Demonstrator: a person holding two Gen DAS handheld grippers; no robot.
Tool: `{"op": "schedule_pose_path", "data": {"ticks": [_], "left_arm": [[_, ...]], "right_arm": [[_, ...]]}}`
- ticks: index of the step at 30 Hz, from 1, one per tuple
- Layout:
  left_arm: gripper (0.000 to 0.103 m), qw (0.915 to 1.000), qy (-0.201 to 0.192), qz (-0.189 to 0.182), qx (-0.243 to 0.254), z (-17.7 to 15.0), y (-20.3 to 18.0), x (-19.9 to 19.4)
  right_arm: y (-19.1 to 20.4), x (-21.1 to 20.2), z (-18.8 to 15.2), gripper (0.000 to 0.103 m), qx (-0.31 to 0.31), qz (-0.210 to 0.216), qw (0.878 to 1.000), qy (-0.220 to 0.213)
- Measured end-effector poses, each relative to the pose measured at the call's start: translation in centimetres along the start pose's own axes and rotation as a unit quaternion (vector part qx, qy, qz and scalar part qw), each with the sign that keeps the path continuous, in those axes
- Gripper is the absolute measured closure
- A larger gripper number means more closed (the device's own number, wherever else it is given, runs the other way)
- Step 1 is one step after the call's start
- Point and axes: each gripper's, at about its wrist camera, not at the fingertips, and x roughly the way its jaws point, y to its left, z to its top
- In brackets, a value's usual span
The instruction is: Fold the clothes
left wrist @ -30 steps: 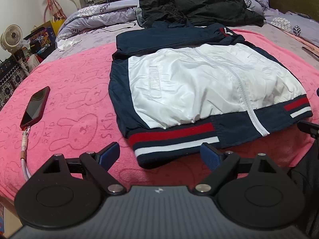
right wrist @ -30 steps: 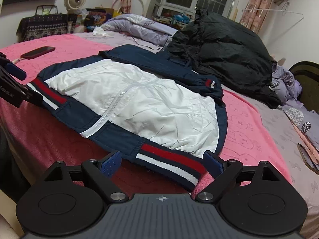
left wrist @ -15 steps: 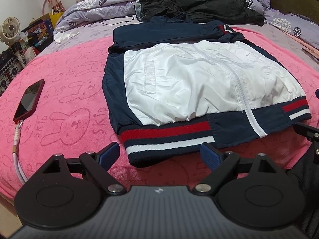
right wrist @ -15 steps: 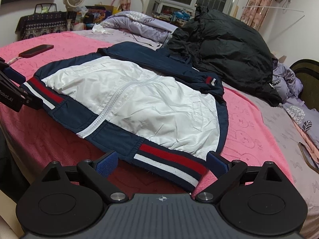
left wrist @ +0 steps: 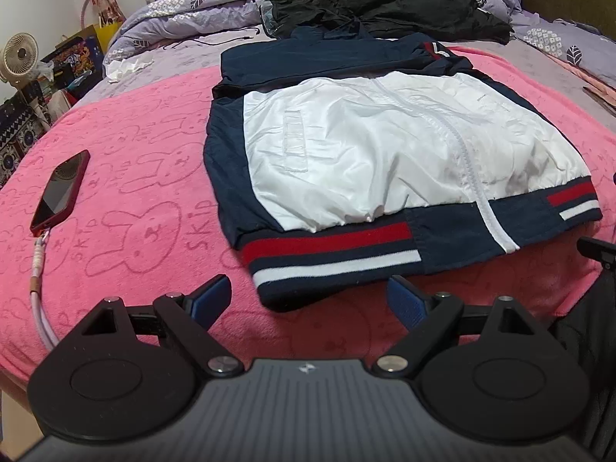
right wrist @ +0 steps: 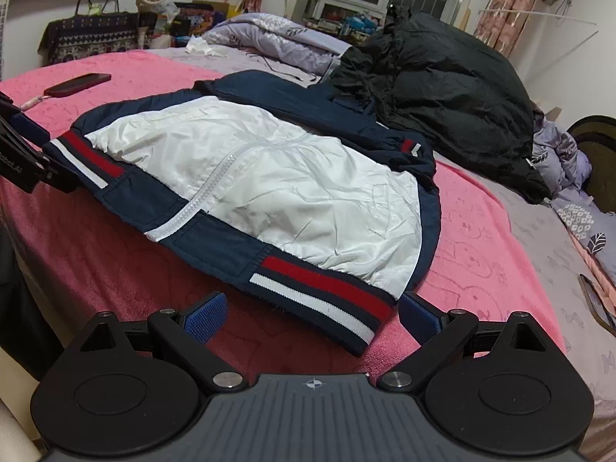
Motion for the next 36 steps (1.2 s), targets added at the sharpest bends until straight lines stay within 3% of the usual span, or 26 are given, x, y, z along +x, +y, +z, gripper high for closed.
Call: {"op": "schedule_pose_path", "data": {"ticks": [9, 11, 13, 18, 21, 25, 28, 31, 36], "left_arm": [[0.012, 0.9996, -0.01, 0.012, 0.025, -1.3, 1.0, -0.2], [0.012, 0.9991, -0.013, 0.025, 0.031, -1.2, 0.8, 0.7], [0.012, 0.9978, -0.01, 0.057, 0.033, -0.7, 0.9, 1.8], [0.012, 0.996, -0.026, 0.085, 0.009, 0.6, 2.4, 2.3], [0.011, 0.9939, -0.042, 0.098, 0.027, 1.4, 3.4, 1.9], [0.011, 0.9912, -0.073, 0.1, 0.046, 4.5, 4.7, 1.1], [0.011, 0.9903, -0.089, 0.095, 0.05, 8.5, 5.6, 1.6], [0.011, 0.9879, -0.093, 0.099, 0.076, 12.4, 5.9, 4.6], [0.011, 0.9908, -0.05, 0.069, 0.106, 16.3, 7.3, 12.8]], "right_arm": [[-2.0, 0.7, -1.3, 0.007, -0.006, -0.04, 0.999, 0.016], [-2.3, 1.3, -1.6, 0.013, 0.0, -0.07, 0.997, 0.019], [-2.9, 2.2, -1.7, 0.031, 0.02, -0.108, 0.994, 0.025], [-3.6, 2.1, -1.1, 0.047, 0.068, -0.107, 0.992, 0.013], [-4.1, 1.3, 0.1, 0.057, 0.073, -0.106, 0.992, -0.015], [-6.2, 1.6, 3.4, 0.078, 0.12, -0.069, 0.989, -0.045], [-7.8, 3.7, 7.1, 0.078, 0.132, -0.061, 0.988, -0.061], [-9.3, 7.2, 10.6, 0.078, 0.137, -0.052, 0.987, -0.065], [-12.0, 16.3, 14.0, 0.073, 0.142, -0.023, 0.99, -0.01]]}}
